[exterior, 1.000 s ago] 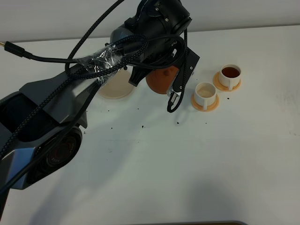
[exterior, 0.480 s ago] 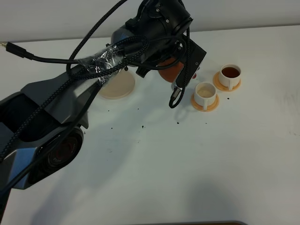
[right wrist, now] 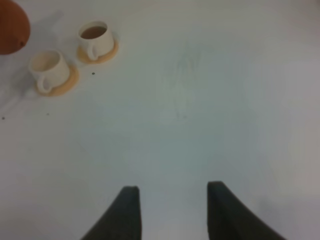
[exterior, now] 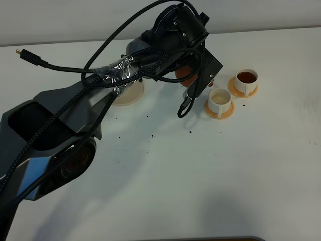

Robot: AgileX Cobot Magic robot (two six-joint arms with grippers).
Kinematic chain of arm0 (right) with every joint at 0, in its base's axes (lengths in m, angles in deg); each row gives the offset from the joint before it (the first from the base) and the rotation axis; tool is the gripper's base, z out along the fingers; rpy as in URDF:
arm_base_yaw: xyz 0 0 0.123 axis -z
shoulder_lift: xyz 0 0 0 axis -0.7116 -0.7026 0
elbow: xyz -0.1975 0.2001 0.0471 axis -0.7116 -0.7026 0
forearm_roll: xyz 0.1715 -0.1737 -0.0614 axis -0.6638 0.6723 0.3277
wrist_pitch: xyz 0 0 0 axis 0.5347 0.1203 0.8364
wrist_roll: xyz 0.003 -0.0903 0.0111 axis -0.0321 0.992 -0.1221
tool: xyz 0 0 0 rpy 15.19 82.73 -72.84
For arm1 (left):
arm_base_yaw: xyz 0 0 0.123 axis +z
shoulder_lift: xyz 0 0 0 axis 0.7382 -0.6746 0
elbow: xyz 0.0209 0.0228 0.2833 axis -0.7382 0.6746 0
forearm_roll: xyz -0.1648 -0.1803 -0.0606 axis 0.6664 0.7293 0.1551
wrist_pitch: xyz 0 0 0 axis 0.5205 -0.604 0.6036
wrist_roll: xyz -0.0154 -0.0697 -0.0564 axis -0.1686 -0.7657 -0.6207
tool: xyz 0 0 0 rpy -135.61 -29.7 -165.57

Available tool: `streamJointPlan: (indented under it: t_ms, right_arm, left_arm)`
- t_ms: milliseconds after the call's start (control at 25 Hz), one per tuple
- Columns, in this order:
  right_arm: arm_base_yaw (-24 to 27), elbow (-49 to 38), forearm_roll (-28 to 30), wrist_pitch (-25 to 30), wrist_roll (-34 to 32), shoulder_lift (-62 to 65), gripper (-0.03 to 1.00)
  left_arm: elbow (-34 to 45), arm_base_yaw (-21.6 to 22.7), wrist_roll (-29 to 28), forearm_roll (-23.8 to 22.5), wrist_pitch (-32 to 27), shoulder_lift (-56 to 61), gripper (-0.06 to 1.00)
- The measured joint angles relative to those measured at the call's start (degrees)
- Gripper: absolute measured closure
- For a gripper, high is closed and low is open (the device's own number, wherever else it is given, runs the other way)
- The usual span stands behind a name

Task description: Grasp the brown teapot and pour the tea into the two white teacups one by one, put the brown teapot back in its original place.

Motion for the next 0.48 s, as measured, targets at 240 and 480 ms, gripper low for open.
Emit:
streamJointPlan:
  t_ms: [240, 480]
  right_arm:
    - [0.00, 0.00, 0.00, 0.00, 0.00, 0.00, 0.66]
    - [0.00, 0.00, 0.00, 0.00, -0.05, 0.00, 0.66]
  left_arm:
    - [0.00, 0.00, 1.25, -0.12, 1.73, -1.11, 0.84]
    - [0.00, 0.00, 2.57, 0.02, 3.43, -1.98, 0.84]
